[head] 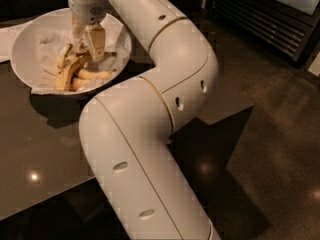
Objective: Pick banana from white bowl
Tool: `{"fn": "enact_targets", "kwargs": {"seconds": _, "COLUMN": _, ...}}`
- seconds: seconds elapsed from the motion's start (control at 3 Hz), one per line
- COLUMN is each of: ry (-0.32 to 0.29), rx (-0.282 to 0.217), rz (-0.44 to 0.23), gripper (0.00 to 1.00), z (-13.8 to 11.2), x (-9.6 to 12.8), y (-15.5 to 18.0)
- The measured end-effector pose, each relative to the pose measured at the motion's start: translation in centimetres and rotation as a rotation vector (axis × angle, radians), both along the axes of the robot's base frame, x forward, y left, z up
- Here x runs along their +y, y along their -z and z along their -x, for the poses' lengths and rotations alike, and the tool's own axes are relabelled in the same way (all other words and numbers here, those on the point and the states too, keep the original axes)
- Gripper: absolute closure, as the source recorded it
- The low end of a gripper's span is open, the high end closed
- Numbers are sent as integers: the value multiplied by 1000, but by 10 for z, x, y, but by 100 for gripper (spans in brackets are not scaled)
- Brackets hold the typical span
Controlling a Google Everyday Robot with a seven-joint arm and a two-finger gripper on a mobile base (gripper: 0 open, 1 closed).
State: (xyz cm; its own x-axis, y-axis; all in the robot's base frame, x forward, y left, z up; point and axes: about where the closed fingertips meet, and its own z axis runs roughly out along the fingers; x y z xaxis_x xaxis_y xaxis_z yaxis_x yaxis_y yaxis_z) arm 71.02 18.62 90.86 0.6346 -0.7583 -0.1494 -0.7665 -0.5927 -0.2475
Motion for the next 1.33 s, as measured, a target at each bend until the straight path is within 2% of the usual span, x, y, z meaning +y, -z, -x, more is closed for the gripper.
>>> {"fn": "enact_targets", "kwargs": {"seconds": 1.0, "ry": 23, "rx": 87, "rz": -10, "gripper": 33, "z": 9, "x": -11, "y": 17}}
{"fn": "enact_targets", "kwargs": {"seconds": 1.33, "ry": 36, "rx": 97, "rz": 0, "gripper": 33, "z": 8, "x": -16, "y": 22}}
